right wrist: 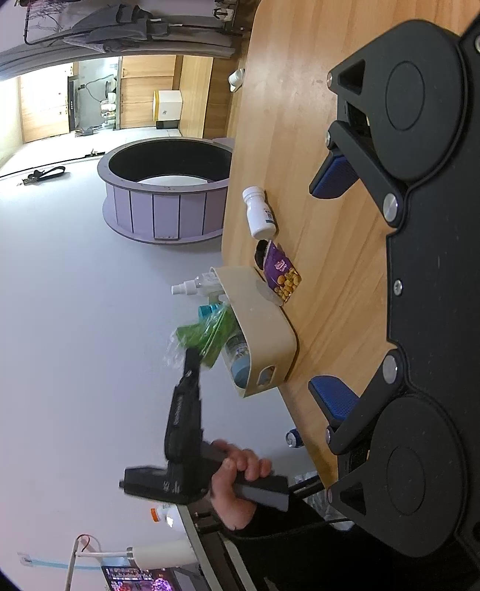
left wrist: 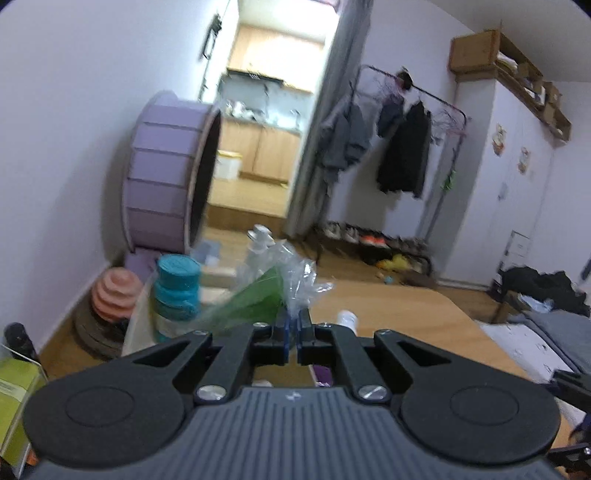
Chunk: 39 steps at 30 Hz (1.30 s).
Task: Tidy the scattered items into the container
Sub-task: 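Carry the swab bag with the left tool into the basket and release, then reach the left tool to the lying white pill bottle and close on it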
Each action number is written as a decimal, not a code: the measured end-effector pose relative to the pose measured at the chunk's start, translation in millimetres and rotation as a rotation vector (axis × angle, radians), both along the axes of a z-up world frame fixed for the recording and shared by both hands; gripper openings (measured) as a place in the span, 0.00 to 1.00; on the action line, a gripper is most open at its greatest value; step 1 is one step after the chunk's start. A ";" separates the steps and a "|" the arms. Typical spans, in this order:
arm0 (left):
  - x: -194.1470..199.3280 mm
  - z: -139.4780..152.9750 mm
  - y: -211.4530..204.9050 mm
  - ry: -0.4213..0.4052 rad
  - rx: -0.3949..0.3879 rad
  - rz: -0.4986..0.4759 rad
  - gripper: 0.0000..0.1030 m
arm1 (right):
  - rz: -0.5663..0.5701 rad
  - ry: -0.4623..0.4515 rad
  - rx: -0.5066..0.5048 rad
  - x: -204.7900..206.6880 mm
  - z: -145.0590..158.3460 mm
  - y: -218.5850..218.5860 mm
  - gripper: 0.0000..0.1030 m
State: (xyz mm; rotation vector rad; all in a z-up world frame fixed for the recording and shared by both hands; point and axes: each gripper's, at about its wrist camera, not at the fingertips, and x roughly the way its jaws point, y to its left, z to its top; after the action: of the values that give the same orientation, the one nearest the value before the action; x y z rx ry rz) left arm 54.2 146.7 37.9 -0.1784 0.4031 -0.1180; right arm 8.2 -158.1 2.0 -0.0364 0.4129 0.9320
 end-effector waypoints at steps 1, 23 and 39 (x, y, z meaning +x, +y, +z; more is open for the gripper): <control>1.7 -0.4 -1.5 0.026 0.018 -0.010 0.06 | 0.002 -0.001 -0.002 -0.5 0.0 0.4 1.00; -32.8 30.6 -16.5 0.013 0.115 0.016 0.51 | 0.013 0.005 -0.011 -1.7 0.6 2.2 1.00; 9.8 -25.4 -19.6 0.271 0.273 0.063 0.11 | 0.006 0.011 -0.012 -1.3 0.2 0.7 1.00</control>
State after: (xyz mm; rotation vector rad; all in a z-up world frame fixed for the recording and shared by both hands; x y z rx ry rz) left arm 64.0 127.2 12.5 0.0633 0.6772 0.0249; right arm 6.9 -157.3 2.2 -0.0439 0.4288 0.9355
